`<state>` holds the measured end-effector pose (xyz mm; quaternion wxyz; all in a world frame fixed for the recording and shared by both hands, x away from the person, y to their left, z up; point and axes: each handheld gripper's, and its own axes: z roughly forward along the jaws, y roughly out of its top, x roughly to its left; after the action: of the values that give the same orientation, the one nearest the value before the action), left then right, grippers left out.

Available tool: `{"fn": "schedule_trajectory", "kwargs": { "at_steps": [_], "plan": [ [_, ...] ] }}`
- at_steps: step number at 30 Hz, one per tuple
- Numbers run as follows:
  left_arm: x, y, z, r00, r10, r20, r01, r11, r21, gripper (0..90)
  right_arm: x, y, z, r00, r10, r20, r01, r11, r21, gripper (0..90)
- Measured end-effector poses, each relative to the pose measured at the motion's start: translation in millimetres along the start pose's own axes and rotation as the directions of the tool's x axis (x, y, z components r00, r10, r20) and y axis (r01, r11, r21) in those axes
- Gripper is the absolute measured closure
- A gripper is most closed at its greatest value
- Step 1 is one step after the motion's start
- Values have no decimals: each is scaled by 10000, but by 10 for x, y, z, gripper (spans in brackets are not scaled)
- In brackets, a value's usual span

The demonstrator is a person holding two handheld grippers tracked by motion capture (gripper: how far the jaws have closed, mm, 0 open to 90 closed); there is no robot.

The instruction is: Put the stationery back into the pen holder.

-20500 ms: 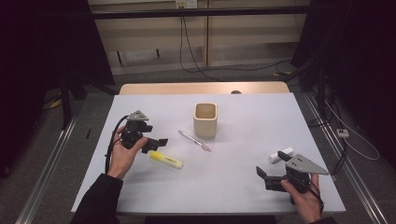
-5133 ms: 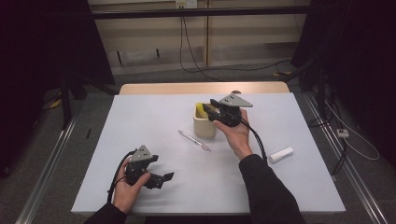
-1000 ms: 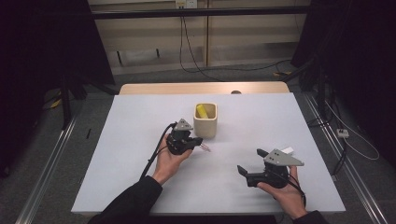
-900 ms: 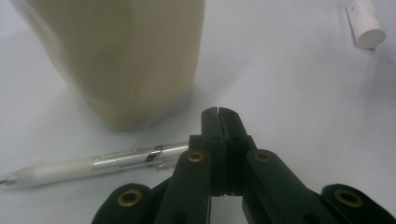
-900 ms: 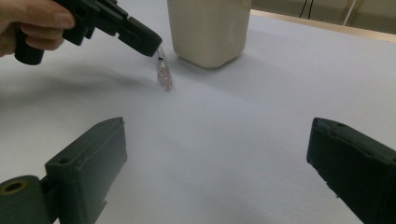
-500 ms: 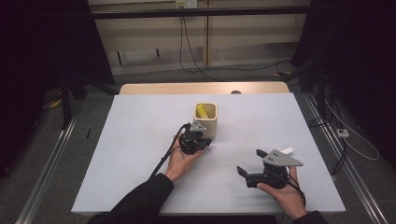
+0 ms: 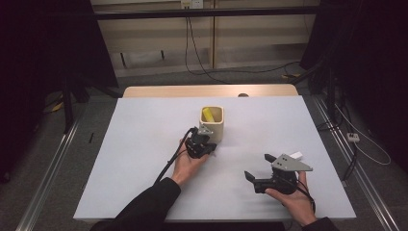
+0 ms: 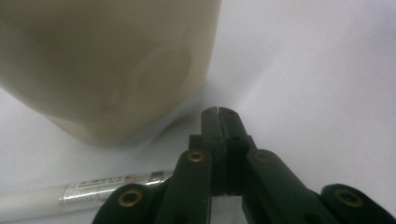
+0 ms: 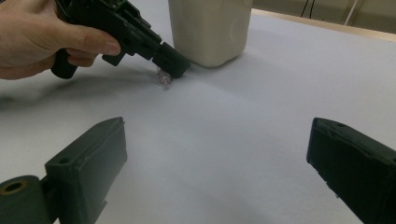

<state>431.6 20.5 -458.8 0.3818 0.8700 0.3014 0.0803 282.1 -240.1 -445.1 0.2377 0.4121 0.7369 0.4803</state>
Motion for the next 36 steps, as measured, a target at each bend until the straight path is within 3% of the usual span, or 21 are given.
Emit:
{"fn": "schedule_trajectory", "kwargs": {
  "at_steps": [1,8,26,36],
  "plan": [
    [5,-4,-1,9999,19,154,-18,10000,-20,900,-4,-1,-1,10000,-14,24,14,10000,-26,47],
    [15,-15,-51,9999,96,129,-100,9996,269,900,-20,-1,-12,10000,47,76,-46,10000,-39,47],
    [152,-179,-289,9983,-307,490,273,9973,681,900,-20,-1,-12,9999,58,84,-58,10000,-34,47],
    [210,-251,-406,9988,-390,279,364,9953,897,900,-15,-2,-7,10000,55,67,-55,10000,-21,47]
  ]
}}
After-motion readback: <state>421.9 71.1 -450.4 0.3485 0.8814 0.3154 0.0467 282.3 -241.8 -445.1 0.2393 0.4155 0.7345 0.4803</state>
